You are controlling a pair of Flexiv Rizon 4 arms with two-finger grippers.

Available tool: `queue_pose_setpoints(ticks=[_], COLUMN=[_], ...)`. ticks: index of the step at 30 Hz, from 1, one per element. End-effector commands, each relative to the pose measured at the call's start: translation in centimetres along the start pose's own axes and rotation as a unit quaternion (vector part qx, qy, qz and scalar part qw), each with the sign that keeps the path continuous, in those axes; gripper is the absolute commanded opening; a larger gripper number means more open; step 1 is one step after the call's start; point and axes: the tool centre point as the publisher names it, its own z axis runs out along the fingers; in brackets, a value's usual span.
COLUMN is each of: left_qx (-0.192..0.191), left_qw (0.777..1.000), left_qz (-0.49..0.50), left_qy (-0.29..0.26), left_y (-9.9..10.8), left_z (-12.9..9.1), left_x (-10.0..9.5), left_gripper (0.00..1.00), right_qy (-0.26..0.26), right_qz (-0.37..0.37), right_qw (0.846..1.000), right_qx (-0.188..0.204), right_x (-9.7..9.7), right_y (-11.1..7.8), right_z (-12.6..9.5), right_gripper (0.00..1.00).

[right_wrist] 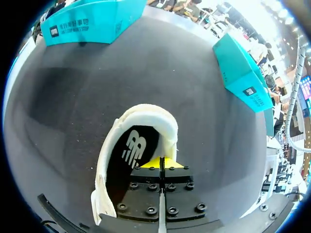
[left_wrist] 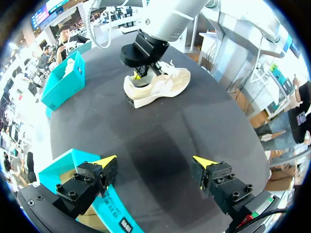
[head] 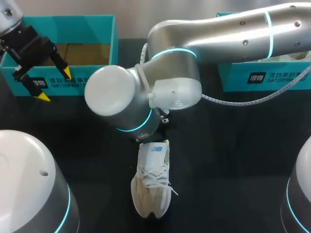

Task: Take the shoe out of the shoebox, open the shoe tongue, remove and reinsert the insole, then place the shoe into the shoebox

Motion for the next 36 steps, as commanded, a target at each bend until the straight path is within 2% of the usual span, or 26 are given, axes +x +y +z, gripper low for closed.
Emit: queue_pose_setpoints(ticks=[1,5,8,13,17,24,29,36], left_qx=[-0.001,-0.001,-0.001,-0.001,-0.001,-0.001,-0.001,-0.001], left_qw=[1.000,1.000,1.000,1.000,1.000,1.000,1.000,1.000], left_qz=[0.000,0.000,0.000,0.000,0.000,0.000,0.000,0.000], left_qy=[0.000,0.000,0.000,0.000,0.000,0.000,0.000,0.000], left_y=[0.0,0.0,0.0,0.0,0.0,0.0,0.0,0.0], left_z=[0.0,0.0,0.0,0.0,0.0,0.0,0.0,0.0], left_x=[0.1,0.1,0.1,0.1,0.1,0.1,0.1,0.1], left_gripper=[1.00,1.00,1.00,1.00,1.00,1.00,1.00,1.00], right_qy=[-0.004,0.019,0.025,0.001,-0.007,0.038,0.038,0.009], right_qz=[0.205,0.185,0.173,0.157,0.152,0.147,0.155,0.158], right_qw=[0.979,0.982,0.984,0.987,0.988,0.988,0.987,0.987], right_qx=[-0.010,-0.014,-0.013,-0.027,-0.036,-0.003,0.003,-0.014], right_x=[1.7,2.7,3.2,2.7,2.0,3.0,3.2,2.1], right_y=[-0.3,0.5,1.1,1.8,2.4,2.1,1.0,0.8], right_z=[0.6,0.4,1.5,3.4,4.0,6.6,4.7,0.2], right_gripper=[0.00,0.00,0.00,0.00,0.00,0.00,0.00,0.00])
